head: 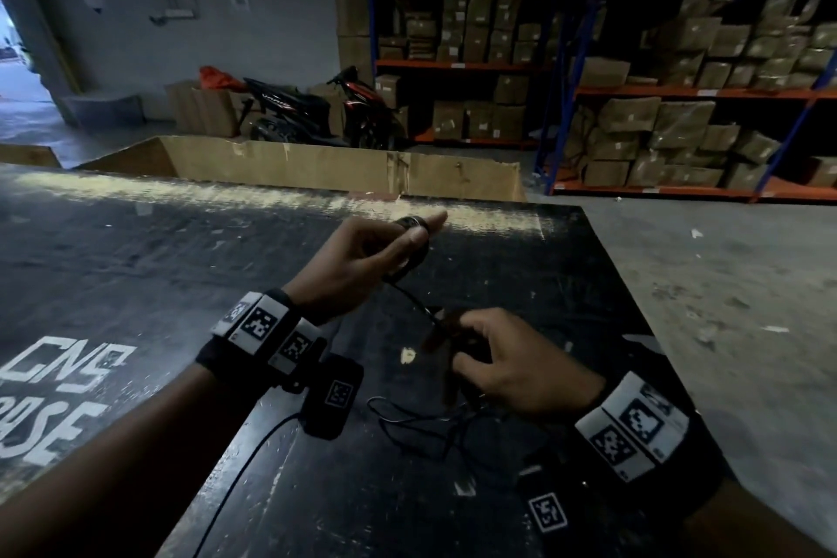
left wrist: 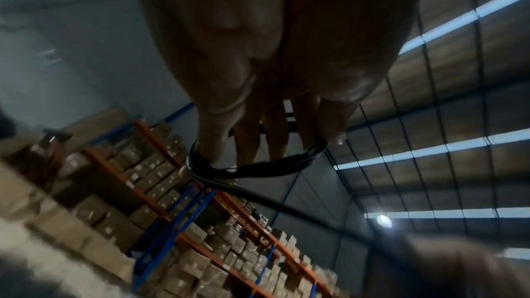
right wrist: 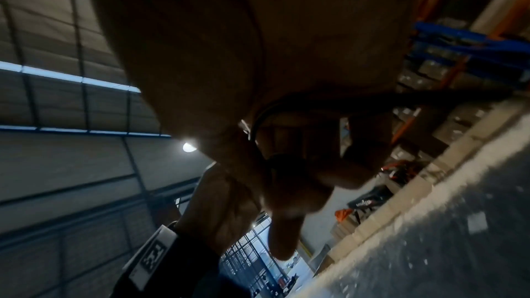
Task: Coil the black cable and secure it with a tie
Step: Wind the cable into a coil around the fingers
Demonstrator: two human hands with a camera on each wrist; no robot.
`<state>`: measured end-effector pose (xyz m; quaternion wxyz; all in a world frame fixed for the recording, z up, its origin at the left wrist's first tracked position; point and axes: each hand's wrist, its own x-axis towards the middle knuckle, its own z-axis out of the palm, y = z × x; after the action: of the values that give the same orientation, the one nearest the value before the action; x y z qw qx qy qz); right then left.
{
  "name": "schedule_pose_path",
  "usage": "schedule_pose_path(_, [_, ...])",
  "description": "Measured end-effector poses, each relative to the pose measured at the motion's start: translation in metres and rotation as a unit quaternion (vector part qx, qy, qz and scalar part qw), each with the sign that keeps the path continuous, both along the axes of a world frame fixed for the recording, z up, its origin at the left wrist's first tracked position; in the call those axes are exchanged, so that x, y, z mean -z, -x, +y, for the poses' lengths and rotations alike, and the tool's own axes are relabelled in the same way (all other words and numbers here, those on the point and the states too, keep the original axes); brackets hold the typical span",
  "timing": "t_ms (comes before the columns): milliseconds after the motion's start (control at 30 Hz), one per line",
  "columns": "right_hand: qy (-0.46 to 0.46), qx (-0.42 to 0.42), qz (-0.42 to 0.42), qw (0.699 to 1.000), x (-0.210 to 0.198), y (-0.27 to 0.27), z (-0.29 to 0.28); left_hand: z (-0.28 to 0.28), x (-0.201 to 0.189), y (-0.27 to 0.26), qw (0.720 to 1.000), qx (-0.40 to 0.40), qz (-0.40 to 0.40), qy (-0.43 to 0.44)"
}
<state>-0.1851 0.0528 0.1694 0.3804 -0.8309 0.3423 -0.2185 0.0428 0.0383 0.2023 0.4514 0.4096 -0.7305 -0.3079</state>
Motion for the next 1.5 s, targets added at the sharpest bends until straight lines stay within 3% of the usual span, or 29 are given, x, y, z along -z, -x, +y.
schedule_pose_path(100, [0.093,0.024,0.044,0.994,-0.02,0.007,0.002,0.004,0.005,0.004,0.994,0.018,-0.11,-0.005])
schedule_pose_path(200, [0.152,0.065,0.057,0.985,-0.04,0.013,-0.002,0.007,0.007,0.01,0.986,0.044,-0.151,-0.046])
schedule_pose_path(467, [0.283,0.122,0.073,0.949,-0.066,0.028,-0.003,0.006,-0.003,0.016,0.971,0.003,-0.239,-0.018])
schedule_pose_path(633, [0.302,0.107,0.069,0.945,-0.069,0.036,-0.004,-0.005,0.004,0.003,0.953,-0.028,-0.301,0.032])
schedule_pose_path(767, [0.297,0.109,0.037,0.948,-0.082,0.046,-0.006,-0.006,0.01,0.0,0.952,-0.006,-0.306,0.009])
schedule_pose_path(900, [0.332,0.119,-0.015,0.936,-0.099,0.057,-0.006,0.005,0.011,0.002,0.976,0.089,-0.161,-0.116])
schedule_pose_path(1000, [0.331,0.131,-0.059,0.933,-0.1,0.058,-0.015,0.016,0.012,0.009,0.966,0.173,-0.07,-0.179])
schedule_pose_path(1133, [0.261,0.147,-0.118,0.947,-0.084,0.056,-0.039,0.026,0.01,0.015,0.921,0.305,0.035,-0.24])
schedule_pose_path(1266, [0.171,0.115,-0.175,0.963,-0.056,0.042,-0.049,0.039,-0.001,0.027,0.844,0.434,0.173,-0.265])
schedule_pose_path(1333, [0.1,0.083,-0.212,0.969,-0.038,0.03,-0.044,0.04,-0.006,0.029,0.833,0.414,0.251,-0.268])
schedule_pose_path(1433, [-0.036,0.063,-0.307,0.949,-0.011,0.01,-0.033,0.035,-0.02,0.032,0.787,0.427,0.348,-0.278])
schedule_pose_path(1500, [-0.039,0.077,-0.305,0.949,0.003,-0.002,-0.026,0.027,-0.03,0.031,0.798,0.39,0.389,-0.244])
